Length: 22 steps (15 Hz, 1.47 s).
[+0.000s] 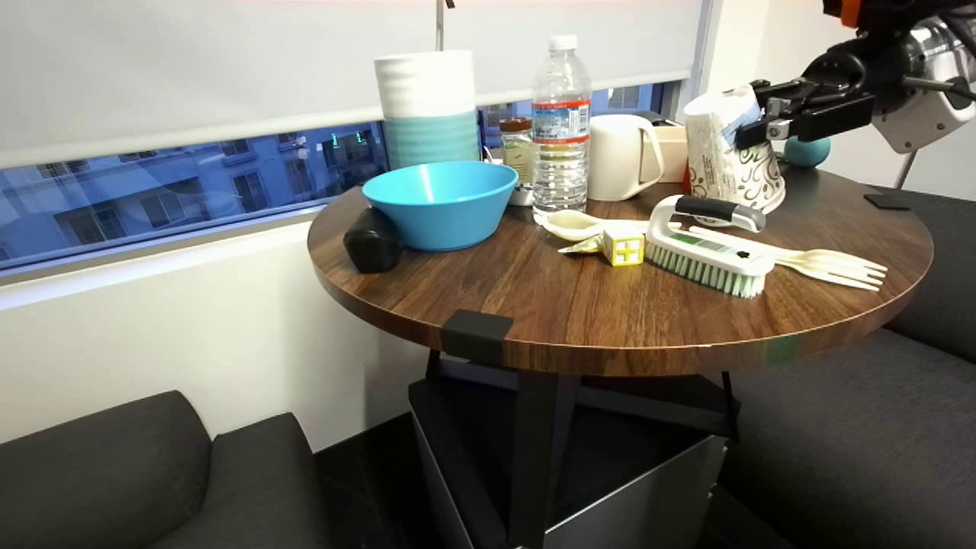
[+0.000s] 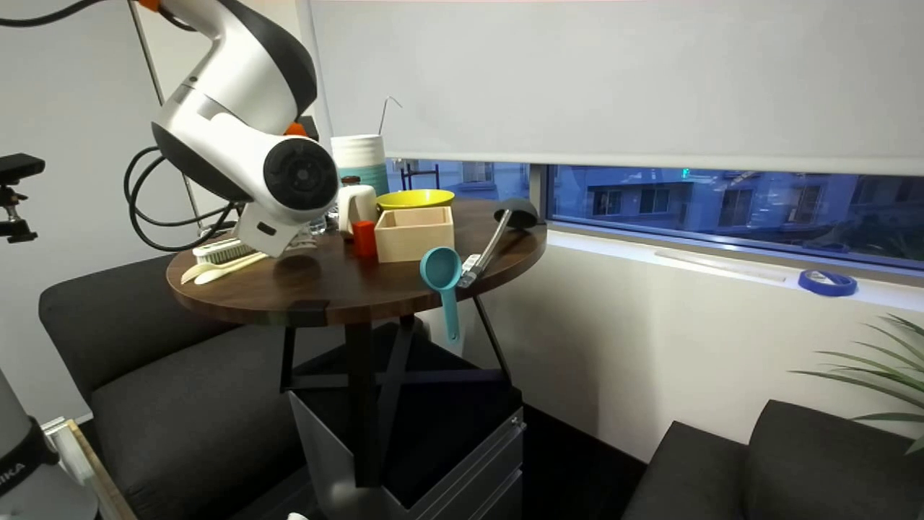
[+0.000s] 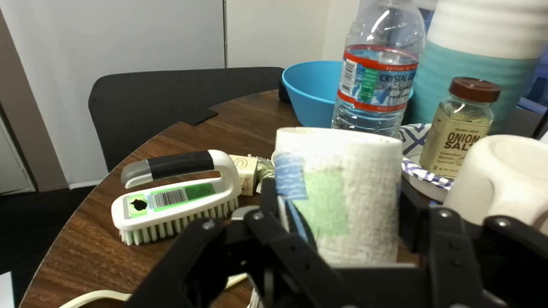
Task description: Place the two coffee cups upside down
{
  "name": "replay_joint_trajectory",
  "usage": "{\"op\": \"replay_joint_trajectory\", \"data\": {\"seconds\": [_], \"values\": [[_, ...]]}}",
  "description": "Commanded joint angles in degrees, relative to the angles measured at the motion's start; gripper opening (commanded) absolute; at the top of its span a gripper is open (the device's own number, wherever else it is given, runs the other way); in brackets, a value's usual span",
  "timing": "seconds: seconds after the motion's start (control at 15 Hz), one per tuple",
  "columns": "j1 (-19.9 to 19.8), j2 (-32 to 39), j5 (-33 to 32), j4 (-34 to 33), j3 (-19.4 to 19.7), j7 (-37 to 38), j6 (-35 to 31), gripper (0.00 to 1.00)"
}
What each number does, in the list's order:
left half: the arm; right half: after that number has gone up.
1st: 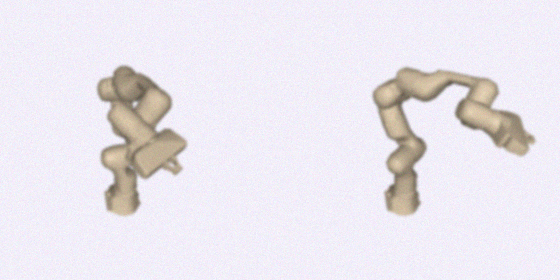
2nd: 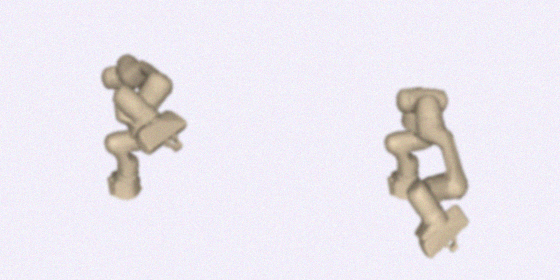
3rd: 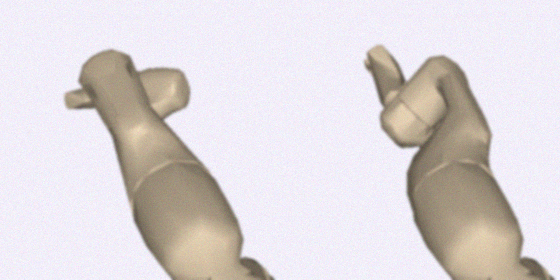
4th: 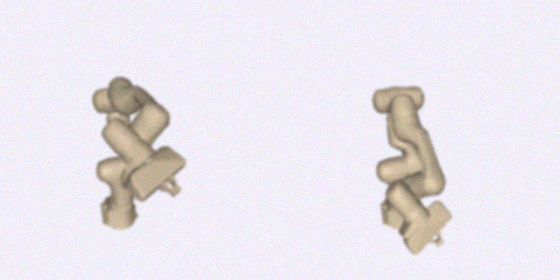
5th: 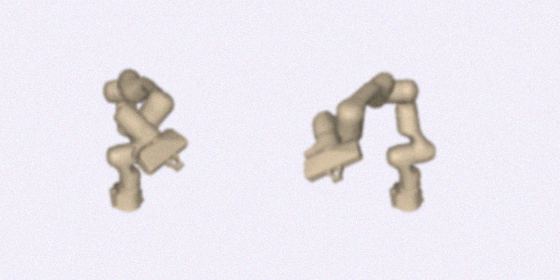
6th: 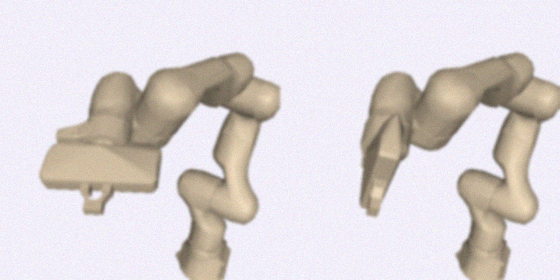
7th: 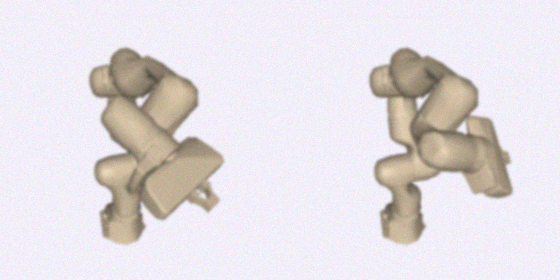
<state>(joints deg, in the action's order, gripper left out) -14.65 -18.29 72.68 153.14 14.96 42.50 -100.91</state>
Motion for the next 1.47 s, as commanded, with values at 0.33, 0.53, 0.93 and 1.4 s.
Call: {"op": "replay_joint_trajectory", "data": {"seconds": [0.33, 0.53, 0.93, 1.4], "values": [[-3.7, -1.4, 0.3, 0.8, -1.1, -0.2, -0.1, 1.00], [-5.0, -8.2, -5.4, 1.1, -4.5, 5.4, -8.5, 1.00], [-7.1, -19.8, -20.8, -0.7, -13.3, 23.6, -17.0, 1.00], [-7.8, -24.8, -44.2, -6.9, -19.8, 43.4, -15.5, 1.00]]}}
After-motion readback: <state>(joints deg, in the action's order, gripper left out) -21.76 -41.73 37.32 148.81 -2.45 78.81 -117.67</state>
